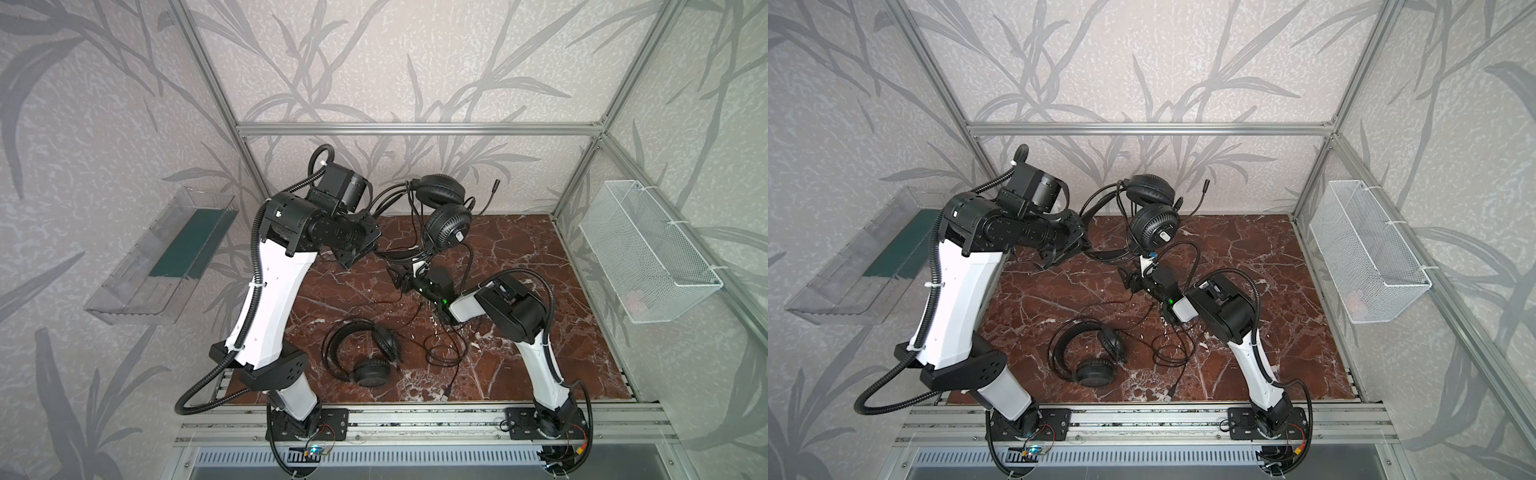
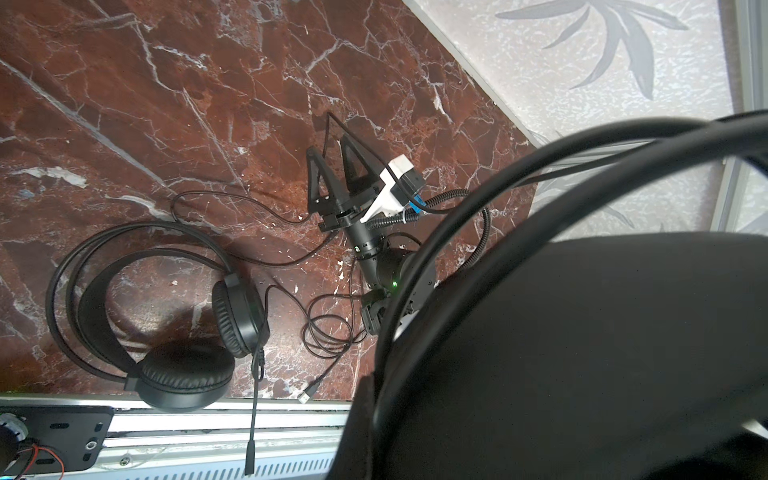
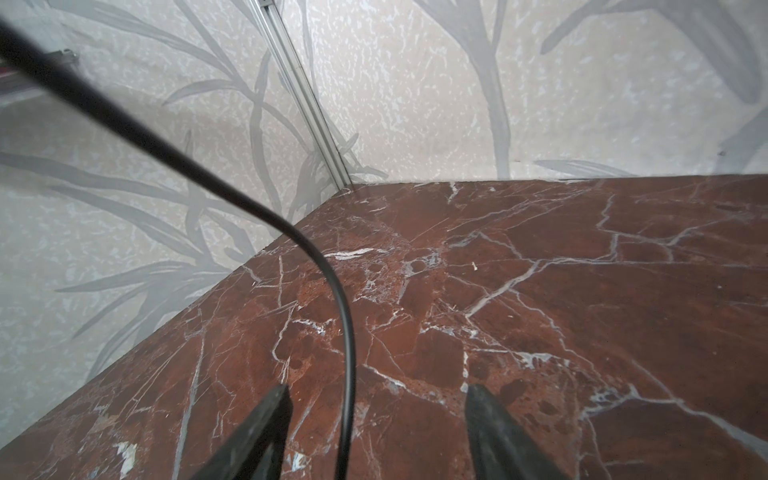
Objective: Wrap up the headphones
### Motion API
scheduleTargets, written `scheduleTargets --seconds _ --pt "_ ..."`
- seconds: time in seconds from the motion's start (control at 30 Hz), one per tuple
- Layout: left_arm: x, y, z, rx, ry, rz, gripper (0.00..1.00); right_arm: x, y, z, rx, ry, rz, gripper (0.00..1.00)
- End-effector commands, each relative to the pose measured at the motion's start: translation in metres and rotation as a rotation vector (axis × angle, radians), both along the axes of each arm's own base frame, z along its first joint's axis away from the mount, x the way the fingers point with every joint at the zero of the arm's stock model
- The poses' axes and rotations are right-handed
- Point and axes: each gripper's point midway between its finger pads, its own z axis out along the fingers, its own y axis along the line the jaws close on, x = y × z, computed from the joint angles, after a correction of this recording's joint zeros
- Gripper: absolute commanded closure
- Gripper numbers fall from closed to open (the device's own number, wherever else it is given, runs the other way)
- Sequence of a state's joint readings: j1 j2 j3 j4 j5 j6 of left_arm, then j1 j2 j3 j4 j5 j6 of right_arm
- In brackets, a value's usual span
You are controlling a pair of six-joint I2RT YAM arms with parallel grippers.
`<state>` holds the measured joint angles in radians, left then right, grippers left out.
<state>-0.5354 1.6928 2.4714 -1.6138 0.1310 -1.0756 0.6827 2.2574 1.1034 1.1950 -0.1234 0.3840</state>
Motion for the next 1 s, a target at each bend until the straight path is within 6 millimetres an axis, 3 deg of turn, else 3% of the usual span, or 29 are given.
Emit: scheduleTargets --seconds 0.0,0.37,0.57,0.73,0.97 --pt "-0.018 0.007 0.004 -0.009 0.033 0.021 1.0 0.009 0.0 -0.004 0.024 0.034 0.002 0.34" --pt "-0.018 0.007 0.007 -0.008 0.019 0.018 1.0 0.003 0.009 -0.014 0.041 0.076 0.058 0.47" --pt "-0.016 0.013 0.006 0.021 0.004 0.027 1.0 -0.009 0.003 -0.01 0.047 0.071 0.056 0.75" --pt "-0.004 0.025 0.005 0.08 -0.028 0.066 1.0 -0.032 -0.002 0.004 0.044 0.05 0.071 0.93" --pt "0.022 0.031 -0.016 0.159 0.004 0.079 1.0 -0.077 0.0 0.03 -0.092 -0.014 0.135 1.0"
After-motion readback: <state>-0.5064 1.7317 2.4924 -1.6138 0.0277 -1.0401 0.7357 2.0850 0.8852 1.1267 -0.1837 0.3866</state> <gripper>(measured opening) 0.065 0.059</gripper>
